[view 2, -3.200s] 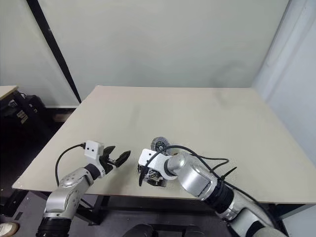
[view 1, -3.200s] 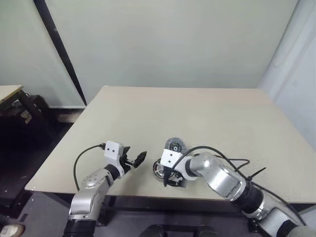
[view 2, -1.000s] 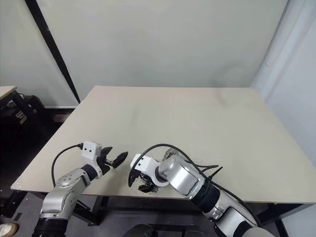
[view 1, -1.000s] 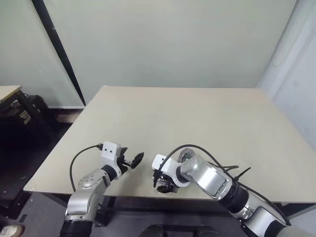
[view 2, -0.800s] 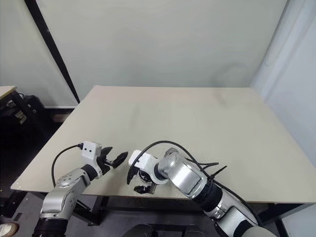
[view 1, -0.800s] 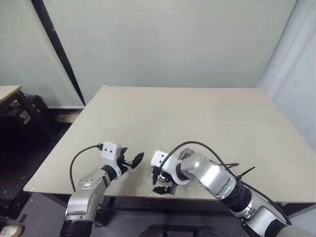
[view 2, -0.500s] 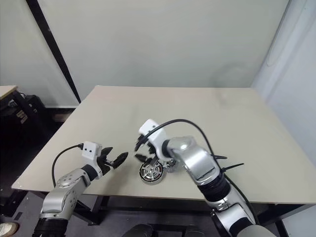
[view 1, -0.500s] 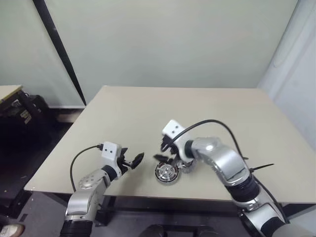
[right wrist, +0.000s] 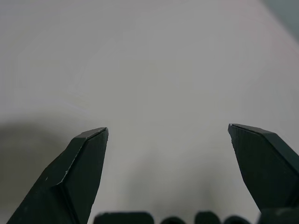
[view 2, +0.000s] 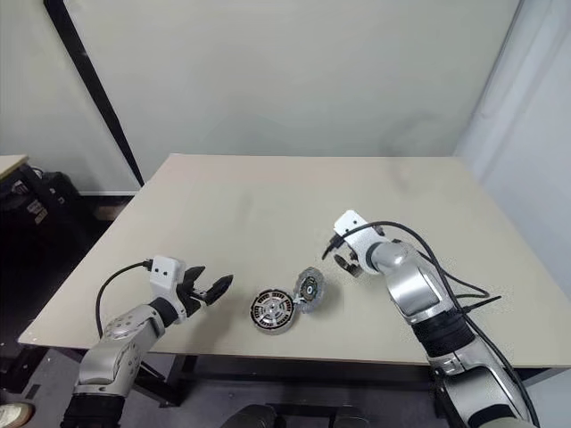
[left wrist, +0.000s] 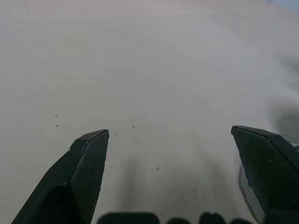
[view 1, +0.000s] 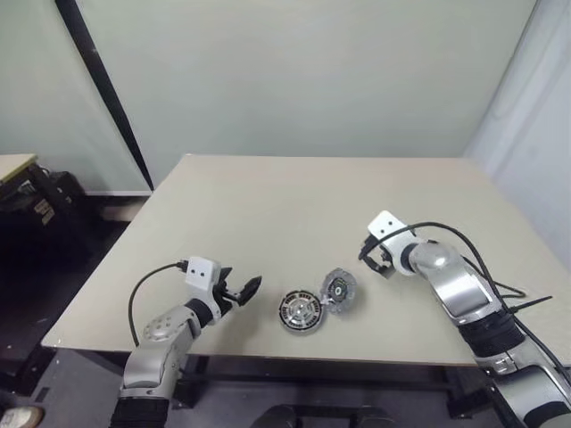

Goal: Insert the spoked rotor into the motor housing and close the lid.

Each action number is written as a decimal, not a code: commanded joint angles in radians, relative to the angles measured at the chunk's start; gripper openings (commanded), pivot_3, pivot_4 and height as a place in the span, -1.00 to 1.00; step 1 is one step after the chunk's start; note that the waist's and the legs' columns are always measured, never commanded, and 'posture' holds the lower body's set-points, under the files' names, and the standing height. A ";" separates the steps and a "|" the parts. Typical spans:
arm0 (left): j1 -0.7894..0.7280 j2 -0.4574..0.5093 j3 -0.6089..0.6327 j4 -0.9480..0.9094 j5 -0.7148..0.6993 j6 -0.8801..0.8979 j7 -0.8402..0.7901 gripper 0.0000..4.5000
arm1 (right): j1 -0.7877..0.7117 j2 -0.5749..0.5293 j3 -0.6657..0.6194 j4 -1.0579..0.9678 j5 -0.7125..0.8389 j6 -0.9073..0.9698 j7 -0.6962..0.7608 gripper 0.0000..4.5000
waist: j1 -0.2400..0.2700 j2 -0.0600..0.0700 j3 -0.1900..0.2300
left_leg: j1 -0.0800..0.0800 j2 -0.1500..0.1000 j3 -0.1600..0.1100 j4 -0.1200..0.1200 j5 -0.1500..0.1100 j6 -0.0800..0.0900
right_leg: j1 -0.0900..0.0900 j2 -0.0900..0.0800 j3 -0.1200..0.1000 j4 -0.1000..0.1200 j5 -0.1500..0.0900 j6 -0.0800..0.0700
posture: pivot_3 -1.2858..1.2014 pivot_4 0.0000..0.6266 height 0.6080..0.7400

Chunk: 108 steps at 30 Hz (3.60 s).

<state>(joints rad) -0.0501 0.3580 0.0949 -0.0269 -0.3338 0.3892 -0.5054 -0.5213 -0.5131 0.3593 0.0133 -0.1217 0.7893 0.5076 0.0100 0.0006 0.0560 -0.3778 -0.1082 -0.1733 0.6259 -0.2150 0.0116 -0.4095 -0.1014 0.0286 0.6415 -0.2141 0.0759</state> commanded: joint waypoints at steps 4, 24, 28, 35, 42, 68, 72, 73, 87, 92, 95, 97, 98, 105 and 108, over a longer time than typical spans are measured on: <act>-0.014 0.022 0.019 -0.027 -0.002 -0.010 -0.010 1.00 | 0.040 0.024 0.002 -0.014 0.004 -0.032 0.018 1.00 | 0.000 0.000 0.000 | 0.000 0.000 0.000 0.000 0.000 0.000 | 0.000 0.000 0.000 0.000 0.000 0.000 | 0.03 -1.00 1.00; -0.003 0.057 0.016 -0.071 0.002 0.023 -0.019 1.00 | 0.046 0.301 0.131 -0.021 0.139 0.063 0.065 1.00 | -0.003 0.000 0.000 | 0.002 0.001 -0.001 0.001 0.000 -0.001 | 0.000 0.002 0.000 0.001 0.000 0.000 | 0.03 -1.00 1.00; 0.009 0.061 0.022 -0.086 0.001 0.027 -0.016 1.00 | 0.039 0.310 0.100 0.012 0.166 -0.012 0.087 1.00 | -0.003 0.000 0.000 | 0.002 0.000 -0.001 0.001 0.000 -0.001 | 0.000 0.001 0.000 0.000 0.000 0.000 | 0.03 -1.00 1.00; 0.017 0.061 0.025 -0.094 0.000 0.031 -0.013 1.00 | -0.009 0.214 0.074 0.001 0.244 -0.083 0.294 1.00 | -0.003 0.001 0.000 | 0.002 0.000 -0.001 0.001 0.000 -0.001 | 0.000 0.001 0.000 0.000 0.000 0.000 | 0.03 -1.00 1.00; 0.033 0.106 -0.013 -0.112 0.005 0.072 -0.066 1.00 | -0.014 0.170 0.129 0.062 0.239 -0.187 0.439 1.00 | -0.009 0.000 0.000 | 0.002 0.001 -0.002 0.001 0.000 -0.001 | 0.000 0.001 -0.001 0.000 0.000 0.000 | 0.03 -1.00 1.00; 0.081 0.263 -0.133 -0.197 -0.058 0.275 -0.308 1.00 | -0.049 0.252 0.147 0.280 0.143 -0.360 0.451 0.73 | -0.010 0.002 0.001 | 0.003 0.001 -0.001 0.001 -0.001 -0.001 | 0.000 0.002 -0.001 0.001 0.000 0.000 | 0.03 -1.00 1.00; 0.079 0.265 -0.139 -0.187 -0.051 0.269 -0.311 1.00 | -0.045 0.260 0.137 0.276 0.144 -0.348 0.446 0.43 | -0.010 0.002 0.001 | 0.003 0.001 -0.001 0.001 -0.001 -0.001 | 0.000 0.002 -0.001 0.001 0.000 0.000 | 0.03 -1.00 1.00; 0.079 0.266 -0.141 -0.184 -0.050 0.266 -0.311 1.00 | -0.043 0.262 0.134 0.272 0.147 -0.338 0.446 0.43 | -0.010 0.002 0.001 | 0.003 0.001 -0.001 0.001 0.000 -0.001 | 0.000 0.002 -0.001 0.001 0.000 -0.001 | 0.03 -1.00 1.00; 0.086 0.254 -0.152 -0.164 -0.031 0.237 -0.305 1.00 | -0.024 0.298 0.094 0.185 0.174 -0.189 0.394 0.43 | -0.010 0.003 0.001 | 0.003 0.002 -0.001 0.001 -0.001 -0.002 | -0.001 0.004 0.000 0.001 0.001 -0.002 | 0.03 -1.00 1.00; 0.086 0.251 -0.153 -0.157 -0.028 0.227 -0.303 1.00 | -0.012 0.299 0.109 0.172 0.161 -0.177 0.370 0.43 | -0.010 0.003 0.001 | 0.003 0.002 -0.001 0.001 -0.001 -0.002 | -0.001 0.004 0.000 0.001 0.001 -0.002 | 0.03 -1.00 1.00; 0.085 0.250 -0.154 -0.150 -0.026 0.220 -0.303 1.00 | 0.000 0.301 0.121 0.163 0.155 -0.168 0.356 0.43 | -0.010 0.003 0.001 | 0.003 0.002 -0.001 0.001 -0.001 -0.002 | -0.001 0.004 0.000 0.001 0.001 -0.002 | 0.03 -1.00 1.00; 0.084 0.249 -0.154 -0.147 -0.025 0.217 -0.303 1.00 | 0.004 0.298 0.130 0.161 0.148 -0.170 0.351 0.43 | -0.010 0.003 0.001 | 0.003 0.002 -0.001 0.001 -0.001 -0.002 | 0.000 0.004 0.000 0.001 0.001 -0.002 | 0.03 -1.00 1.00; 0.085 0.249 -0.154 -0.147 -0.025 0.215 -0.303 1.00 | 0.007 0.296 0.134 0.159 0.144 -0.172 0.348 0.43 | -0.010 0.003 0.001 | 0.003 0.002 -0.001 0.001 -0.001 -0.002 | 0.000 0.004 0.000 0.001 0.001 -0.002 | 0.03 -1.00 1.00; 0.087 0.247 -0.152 -0.147 -0.025 0.213 -0.299 1.00 | 0.031 0.301 0.155 0.139 0.125 -0.136 0.315 0.43 | -0.010 0.003 0.001 | 0.003 0.003 -0.001 0.001 -0.001 -0.002 | 0.000 0.004 0.000 0.001 0.001 -0.002 | 0.03 -1.00 1.00; 0.088 0.247 -0.151 -0.149 -0.027 0.216 -0.300 1.00 | 0.041 0.303 0.166 0.131 0.116 -0.121 0.302 0.43 | -0.010 0.003 0.001 | 0.004 0.003 -0.001 0.001 -0.001 -0.002 | 0.000 0.005 0.001 0.001 0.001 -0.002 | 0.03 -1.00 1.00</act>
<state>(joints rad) 0.0466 0.6041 -0.0617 -0.1594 -0.3623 0.6167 -0.8067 -0.4914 -0.2126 0.5108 0.1610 0.0023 0.6526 0.8177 -0.0002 0.0037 0.0571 -0.3740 -0.1045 -0.1740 0.6268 -0.2157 0.0099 -0.4094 -0.0959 0.0293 0.6429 -0.2128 0.0734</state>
